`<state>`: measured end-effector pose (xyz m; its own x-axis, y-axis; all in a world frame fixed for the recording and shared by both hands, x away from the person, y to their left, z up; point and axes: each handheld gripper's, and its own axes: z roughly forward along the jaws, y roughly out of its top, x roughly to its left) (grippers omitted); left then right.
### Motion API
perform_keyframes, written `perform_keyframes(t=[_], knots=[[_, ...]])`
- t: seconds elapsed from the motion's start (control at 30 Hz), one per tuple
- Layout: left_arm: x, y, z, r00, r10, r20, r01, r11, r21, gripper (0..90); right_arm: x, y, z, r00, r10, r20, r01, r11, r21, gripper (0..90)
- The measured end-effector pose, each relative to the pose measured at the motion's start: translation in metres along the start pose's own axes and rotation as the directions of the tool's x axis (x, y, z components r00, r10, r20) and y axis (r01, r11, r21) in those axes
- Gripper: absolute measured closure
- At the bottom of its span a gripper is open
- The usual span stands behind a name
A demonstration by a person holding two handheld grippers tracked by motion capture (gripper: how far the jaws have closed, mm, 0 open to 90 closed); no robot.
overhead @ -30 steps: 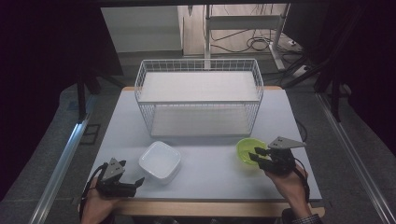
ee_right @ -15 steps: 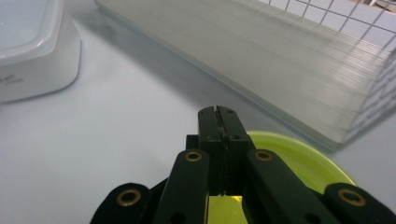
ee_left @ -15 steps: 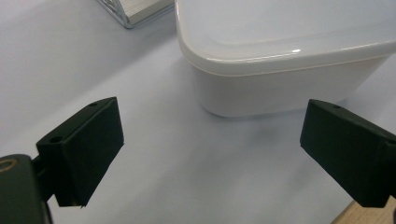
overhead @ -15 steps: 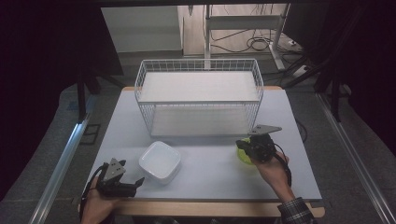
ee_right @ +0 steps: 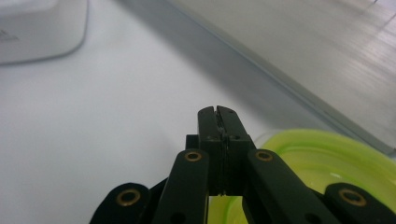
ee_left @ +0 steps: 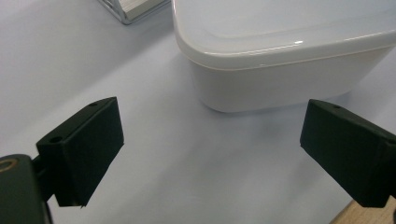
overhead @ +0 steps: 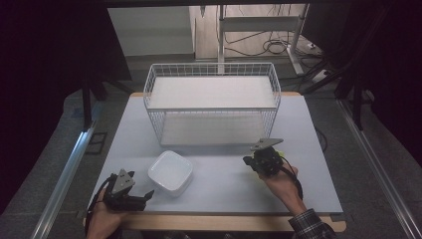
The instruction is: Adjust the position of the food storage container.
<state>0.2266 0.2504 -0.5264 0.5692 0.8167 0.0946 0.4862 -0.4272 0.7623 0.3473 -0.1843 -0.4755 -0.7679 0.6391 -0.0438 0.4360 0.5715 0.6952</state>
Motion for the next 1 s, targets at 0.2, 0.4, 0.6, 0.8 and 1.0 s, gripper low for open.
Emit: perform_keyframes(t=[0.2,0.4,0.6,0.8,1.0], knots=[[0.000,0.000,0.000,1.0000,0.000,0.001,0.000,1.0000,0.003,5.7,-0.005,-0.007,-0.005,0.9997,0.017,0.015,-0.017,1.000,0.007,89.2],[-0.001,0.000,0.001,1.0000,0.001,-0.001,-0.001,1.0000,0.008,7.7,-0.018,-0.019,-0.017,0.9978,0.049,0.044,-0.049,0.999,0.009,89.2],[-0.001,0.001,0.000,0.9999,-0.004,0.012,0.004,0.9999,0.011,11.2,-0.035,-0.033,-0.031,0.9924,0.091,0.083,-0.092,0.996,0.005,89.2],[0.000,0.002,-0.002,0.9992,-0.003,0.040,0.003,1.0000,0.007,22.9,-0.035,-0.036,-0.036,0.9915,0.087,0.097,-0.086,0.996,-0.013,89.2],[0.016,0.004,-0.004,0.9949,-0.067,0.075,0.068,0.9977,-0.008,59.1,-0.019,-0.032,-0.037,0.9983,0.013,0.057,-0.010,0.998,-0.059,89.4]])
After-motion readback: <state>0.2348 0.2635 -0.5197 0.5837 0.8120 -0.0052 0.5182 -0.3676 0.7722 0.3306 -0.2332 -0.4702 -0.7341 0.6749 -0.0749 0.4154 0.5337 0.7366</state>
